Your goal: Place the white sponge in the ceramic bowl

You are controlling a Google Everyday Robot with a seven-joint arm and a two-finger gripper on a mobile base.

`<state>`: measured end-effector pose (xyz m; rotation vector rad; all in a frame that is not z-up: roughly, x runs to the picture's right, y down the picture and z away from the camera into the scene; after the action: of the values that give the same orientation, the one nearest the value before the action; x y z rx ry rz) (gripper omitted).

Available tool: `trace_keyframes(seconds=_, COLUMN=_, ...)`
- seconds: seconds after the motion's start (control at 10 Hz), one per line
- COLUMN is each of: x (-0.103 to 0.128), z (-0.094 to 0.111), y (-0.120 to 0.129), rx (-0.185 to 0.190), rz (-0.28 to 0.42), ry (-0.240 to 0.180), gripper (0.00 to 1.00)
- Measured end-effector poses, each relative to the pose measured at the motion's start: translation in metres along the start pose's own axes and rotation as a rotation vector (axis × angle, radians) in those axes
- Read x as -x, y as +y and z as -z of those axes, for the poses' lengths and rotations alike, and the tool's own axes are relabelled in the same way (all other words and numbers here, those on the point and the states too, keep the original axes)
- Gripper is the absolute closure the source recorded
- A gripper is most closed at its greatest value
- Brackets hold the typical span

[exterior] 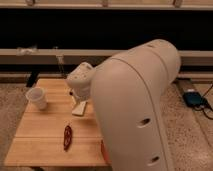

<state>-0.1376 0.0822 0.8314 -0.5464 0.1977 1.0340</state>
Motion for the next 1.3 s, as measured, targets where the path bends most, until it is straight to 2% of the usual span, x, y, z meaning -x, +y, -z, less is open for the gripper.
trace_keyframes(seconds=0.2, x=0.006, z=-0.010, y=0.001, rx=-0.019, rz=-0.004, ry=0.033, gripper=0.20)
trace_keyframes(seconds=0.3, x=0.012, z=-0.021, y=0.005, rx=-0.027, rz=-0.007, ry=0.064, gripper=0.20)
trace_keyframes(seconds=0.7, x=0.020, z=-0.052, y=0.009, rx=-0.015, rz=-0.043, ry=0.142, gripper=0.20)
trace_keyframes(seconds=0.9, x=0.022, z=-0.064, y=0.009, rx=0.015, rz=-0.084, ry=0.172, gripper=0.20)
trace_keyframes(seconds=1.0, x=0.021, z=-0.070, y=0.005, rx=0.039, rz=-0.126, ry=0.185, gripper=0.20)
trace_keyframes(seconds=1.3, x=0.020, z=-0.080, y=0.006, rx=0.073, rz=-0.190, ry=0.204, gripper=0.20)
